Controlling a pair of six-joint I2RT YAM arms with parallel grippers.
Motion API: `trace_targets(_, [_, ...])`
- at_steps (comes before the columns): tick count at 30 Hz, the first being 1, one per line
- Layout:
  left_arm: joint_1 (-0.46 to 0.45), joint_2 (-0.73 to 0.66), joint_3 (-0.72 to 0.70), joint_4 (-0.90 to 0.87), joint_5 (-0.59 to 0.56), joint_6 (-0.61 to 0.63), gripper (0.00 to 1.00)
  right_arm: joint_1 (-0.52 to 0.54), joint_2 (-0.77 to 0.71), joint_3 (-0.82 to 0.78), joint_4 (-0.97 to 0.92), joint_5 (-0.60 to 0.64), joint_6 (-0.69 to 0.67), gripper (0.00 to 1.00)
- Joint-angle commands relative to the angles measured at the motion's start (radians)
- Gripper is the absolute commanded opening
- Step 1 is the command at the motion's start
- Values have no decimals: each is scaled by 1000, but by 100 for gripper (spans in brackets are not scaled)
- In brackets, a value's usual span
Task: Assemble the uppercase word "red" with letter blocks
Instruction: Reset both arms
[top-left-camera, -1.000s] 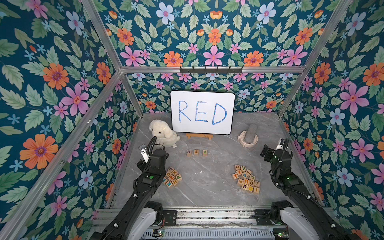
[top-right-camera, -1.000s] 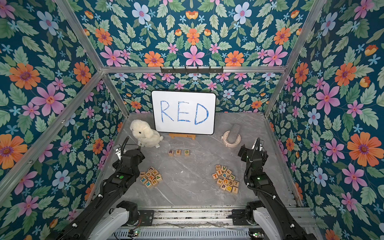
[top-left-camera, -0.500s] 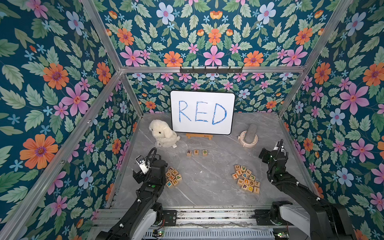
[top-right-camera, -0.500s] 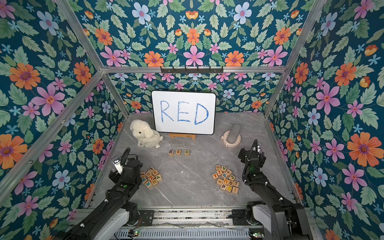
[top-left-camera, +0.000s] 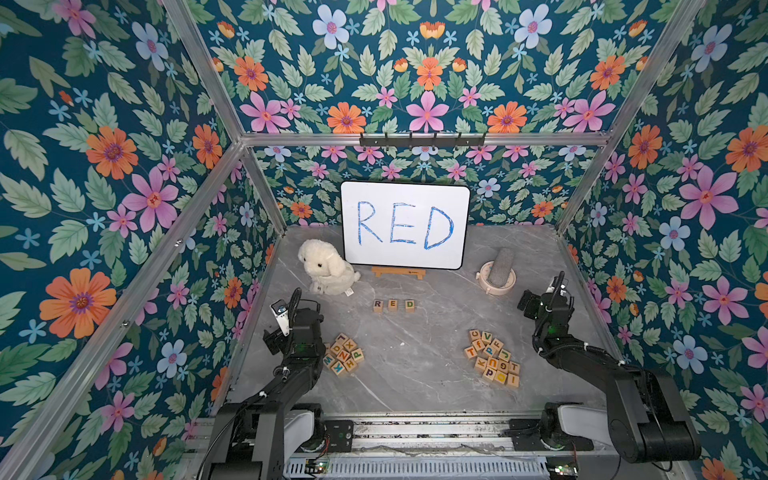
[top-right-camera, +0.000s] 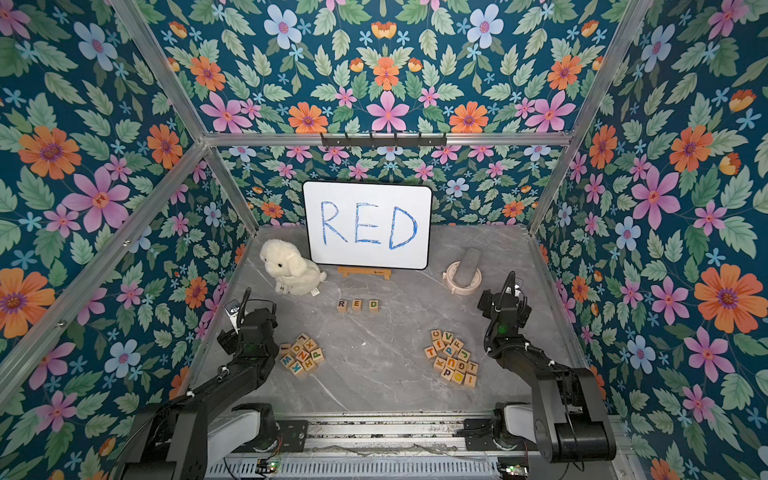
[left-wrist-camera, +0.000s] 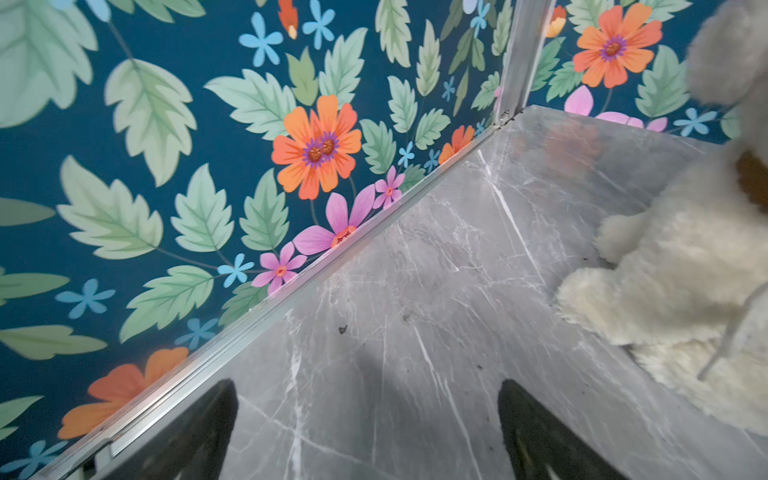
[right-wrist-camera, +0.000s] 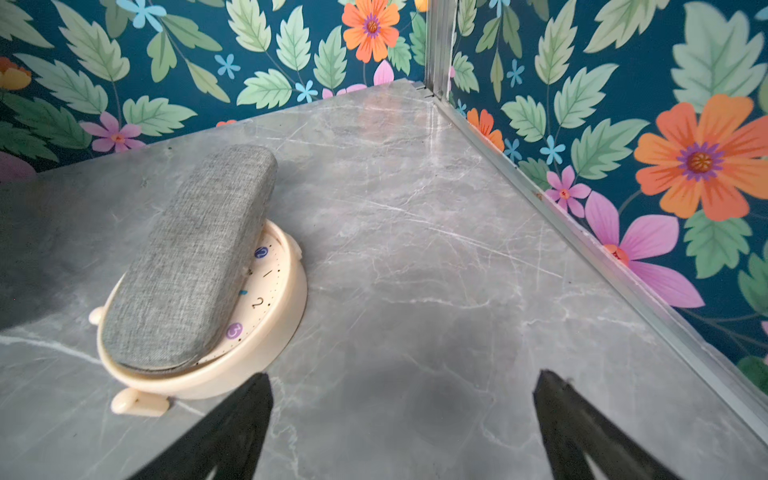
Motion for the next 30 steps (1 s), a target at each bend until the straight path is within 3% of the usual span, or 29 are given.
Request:
trace_targets(1, [14, 29, -10, 173, 133, 81, 99, -55, 30, -46, 178, -96, 4, 99])
trace_targets(6, [63, 91, -2, 272, 323, 139, 99, -79, 75, -34, 205, -221, -31, 99])
trace_targets(11, [127, 149, -28, 435, 435, 81, 99, -79, 149, -50, 311, -310, -68, 98])
trace_targets(14, [155, 197, 9, 425, 541, 84, 99, -79, 177, -67, 377, -329, -76, 99])
trace_targets(19, [173, 262, 19, 523, 594, 92, 99, -78, 173, -62, 362, -332, -77, 99])
trace_targets(28, [178, 315, 93, 454, 650, 112, 99, -79, 171, -62, 356, -332, -76, 99])
trace_targets(30, [178, 329, 64, 535, 680, 100, 99, -79, 171, -62, 356, -332, -77, 99])
